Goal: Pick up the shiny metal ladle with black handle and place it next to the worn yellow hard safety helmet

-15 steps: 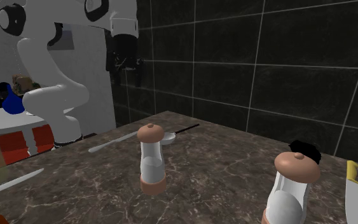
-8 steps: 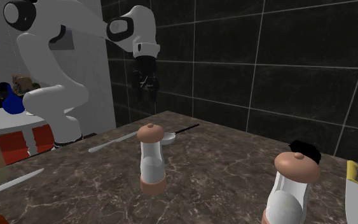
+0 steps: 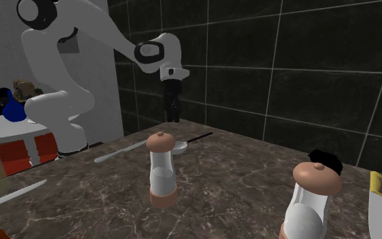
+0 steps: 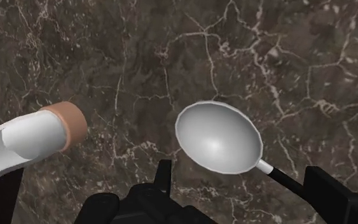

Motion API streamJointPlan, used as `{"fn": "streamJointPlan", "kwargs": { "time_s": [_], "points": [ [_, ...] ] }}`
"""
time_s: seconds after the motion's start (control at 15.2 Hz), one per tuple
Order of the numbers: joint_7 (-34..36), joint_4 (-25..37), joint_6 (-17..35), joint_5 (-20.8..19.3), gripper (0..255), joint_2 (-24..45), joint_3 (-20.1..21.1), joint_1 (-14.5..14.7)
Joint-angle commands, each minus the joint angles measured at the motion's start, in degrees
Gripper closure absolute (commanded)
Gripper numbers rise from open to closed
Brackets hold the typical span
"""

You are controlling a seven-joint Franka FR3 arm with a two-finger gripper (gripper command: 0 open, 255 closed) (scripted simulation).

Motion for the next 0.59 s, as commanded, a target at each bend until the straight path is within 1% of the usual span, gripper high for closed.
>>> {"fn": "streamJointPlan", "kwargs": {
  "time_s": [0.0, 0.13, 0.53],
  "points": [
    [1.9, 0.0, 2.3, -2.8, 0, 3.4, 2.1, -0.1],
    [4.3, 0.6, 3.9, -6.3, 0, 7.1, 4.3, -0.1],
    [6.6, -0.6, 7.3, -9.7, 0, 10.1, 4.3, -1.3]
  ]
}}
